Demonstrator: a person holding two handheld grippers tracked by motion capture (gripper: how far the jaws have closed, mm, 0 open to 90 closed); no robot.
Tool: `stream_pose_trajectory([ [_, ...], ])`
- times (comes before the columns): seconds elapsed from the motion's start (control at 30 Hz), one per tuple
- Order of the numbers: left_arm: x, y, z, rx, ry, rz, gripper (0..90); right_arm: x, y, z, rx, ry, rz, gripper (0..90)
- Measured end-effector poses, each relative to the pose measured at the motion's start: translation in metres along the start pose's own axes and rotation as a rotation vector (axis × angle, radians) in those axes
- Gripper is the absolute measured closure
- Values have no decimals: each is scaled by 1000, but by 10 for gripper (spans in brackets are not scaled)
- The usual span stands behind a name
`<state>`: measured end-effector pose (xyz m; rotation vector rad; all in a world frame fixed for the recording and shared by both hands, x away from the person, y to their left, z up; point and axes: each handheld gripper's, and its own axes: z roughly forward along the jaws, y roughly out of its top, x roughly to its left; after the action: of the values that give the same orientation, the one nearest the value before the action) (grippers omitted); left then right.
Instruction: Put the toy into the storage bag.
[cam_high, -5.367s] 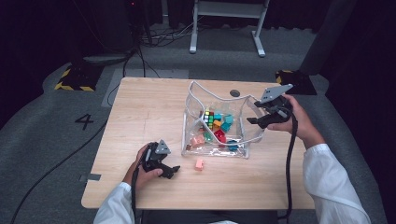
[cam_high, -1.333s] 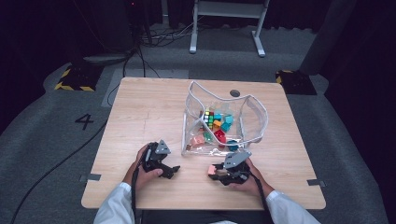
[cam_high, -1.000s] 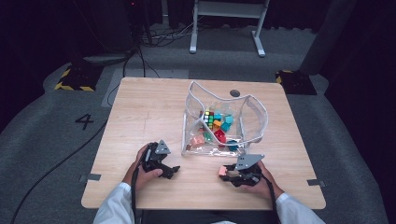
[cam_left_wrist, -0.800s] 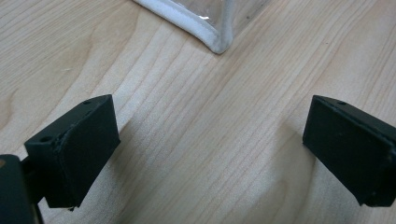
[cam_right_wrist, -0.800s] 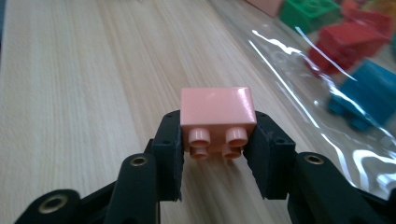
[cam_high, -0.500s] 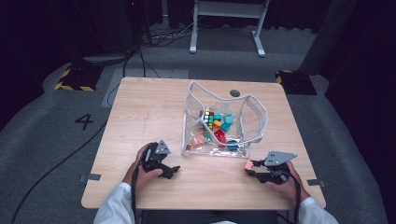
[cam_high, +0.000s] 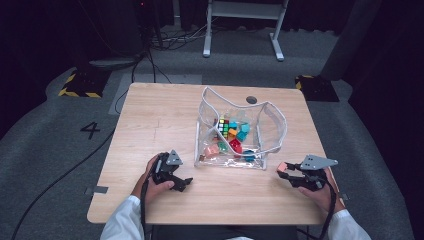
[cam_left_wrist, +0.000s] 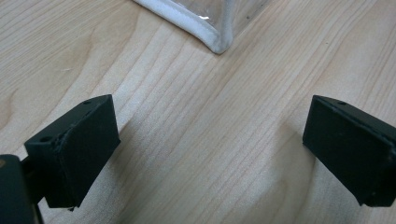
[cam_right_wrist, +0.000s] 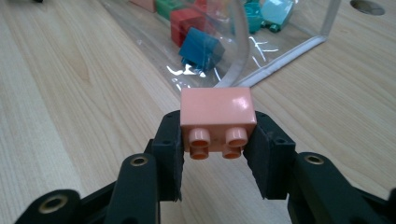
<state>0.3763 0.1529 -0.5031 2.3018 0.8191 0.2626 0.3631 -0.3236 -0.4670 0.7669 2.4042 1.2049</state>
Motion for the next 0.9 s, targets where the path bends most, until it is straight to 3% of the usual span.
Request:
stream_pose_trajectory([
  [0.7, 1, 1, 0, 2, 2, 8, 29, -31, 13, -4, -39, -88, 44, 590],
  [0.9, 1, 1, 0, 3, 3, 7, 29, -41, 19, -3, -28, -145, 36, 590],
])
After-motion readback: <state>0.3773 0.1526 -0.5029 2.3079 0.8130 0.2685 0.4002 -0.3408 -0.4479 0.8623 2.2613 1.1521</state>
